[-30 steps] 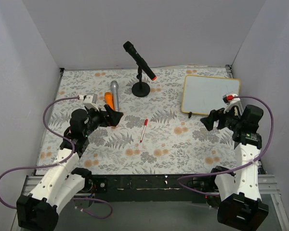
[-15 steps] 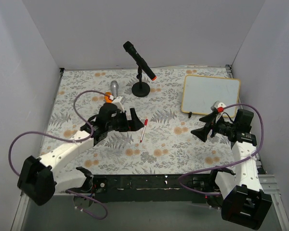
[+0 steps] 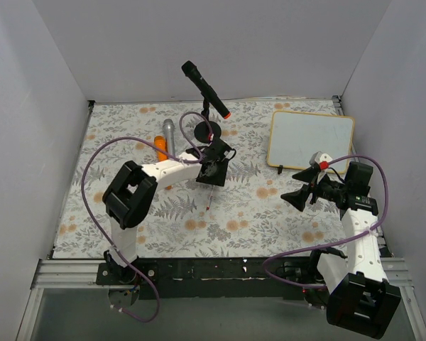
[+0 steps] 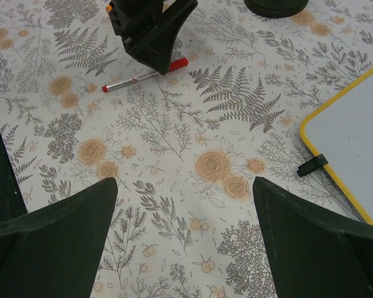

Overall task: Write a sentence on the whiteboard
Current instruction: Pick up the whiteboard marker from the center of the board.

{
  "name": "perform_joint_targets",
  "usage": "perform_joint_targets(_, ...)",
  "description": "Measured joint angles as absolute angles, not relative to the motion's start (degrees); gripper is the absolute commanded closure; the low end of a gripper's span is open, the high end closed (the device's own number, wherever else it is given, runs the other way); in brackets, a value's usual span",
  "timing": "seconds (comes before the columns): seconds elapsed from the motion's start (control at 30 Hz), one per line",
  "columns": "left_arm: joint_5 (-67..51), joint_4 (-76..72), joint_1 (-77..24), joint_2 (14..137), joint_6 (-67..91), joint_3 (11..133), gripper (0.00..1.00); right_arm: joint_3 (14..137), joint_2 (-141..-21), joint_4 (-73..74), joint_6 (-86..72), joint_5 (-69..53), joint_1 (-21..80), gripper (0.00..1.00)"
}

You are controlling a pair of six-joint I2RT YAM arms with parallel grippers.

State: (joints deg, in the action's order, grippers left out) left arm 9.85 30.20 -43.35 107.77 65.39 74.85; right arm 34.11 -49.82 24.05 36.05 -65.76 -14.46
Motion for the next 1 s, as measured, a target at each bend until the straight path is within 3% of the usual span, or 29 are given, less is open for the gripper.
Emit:
perform_joint_targets(0.13, 12.3, 34.6, -43.4, 113.6, 63.0, 82.2, 0.57, 34.1, -49.8, 24.2, 36.5, -65.8, -14.5, 0.02)
perform_joint_targets(0.37, 14.8, 38.4, -43.4, 117.1, 60.6, 87.0, 0.76, 34.1, -49.8, 24.5, 36.8, -65.8, -14.5, 0.02)
perform_joint_targets(1.0, 15.7, 43.0, -44.0, 121.4, 59.4, 92.0, 0.76, 34.1, -49.8, 25.7, 37.8, -66.1, -14.5, 0.02)
